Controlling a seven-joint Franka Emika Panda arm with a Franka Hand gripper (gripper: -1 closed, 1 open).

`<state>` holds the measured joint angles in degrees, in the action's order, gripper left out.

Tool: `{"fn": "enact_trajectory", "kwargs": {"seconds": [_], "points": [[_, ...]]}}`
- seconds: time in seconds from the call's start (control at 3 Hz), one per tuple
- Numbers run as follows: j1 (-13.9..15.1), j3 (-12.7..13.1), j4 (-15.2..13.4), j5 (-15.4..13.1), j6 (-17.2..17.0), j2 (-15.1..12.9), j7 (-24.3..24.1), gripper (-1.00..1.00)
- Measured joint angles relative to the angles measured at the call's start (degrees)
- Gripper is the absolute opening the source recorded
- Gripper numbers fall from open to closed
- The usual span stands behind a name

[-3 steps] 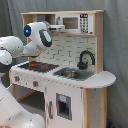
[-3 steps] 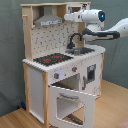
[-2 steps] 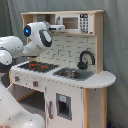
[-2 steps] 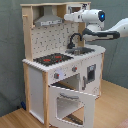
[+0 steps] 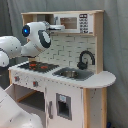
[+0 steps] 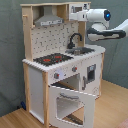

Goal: Play with the kitchen

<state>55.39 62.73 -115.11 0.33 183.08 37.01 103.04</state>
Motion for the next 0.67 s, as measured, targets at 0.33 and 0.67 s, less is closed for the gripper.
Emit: {"fn": "enact_trajectory", "kwargs": {"seconds": [0.33, 0.67], "points": [[-3.9, -2.9, -2.7, 0.0, 1.9, 0.0, 0.3, -1.00], [-7.2, -5.5, -5.4, 0.0, 4.9, -0.1, 1.1, -1.00]]}}
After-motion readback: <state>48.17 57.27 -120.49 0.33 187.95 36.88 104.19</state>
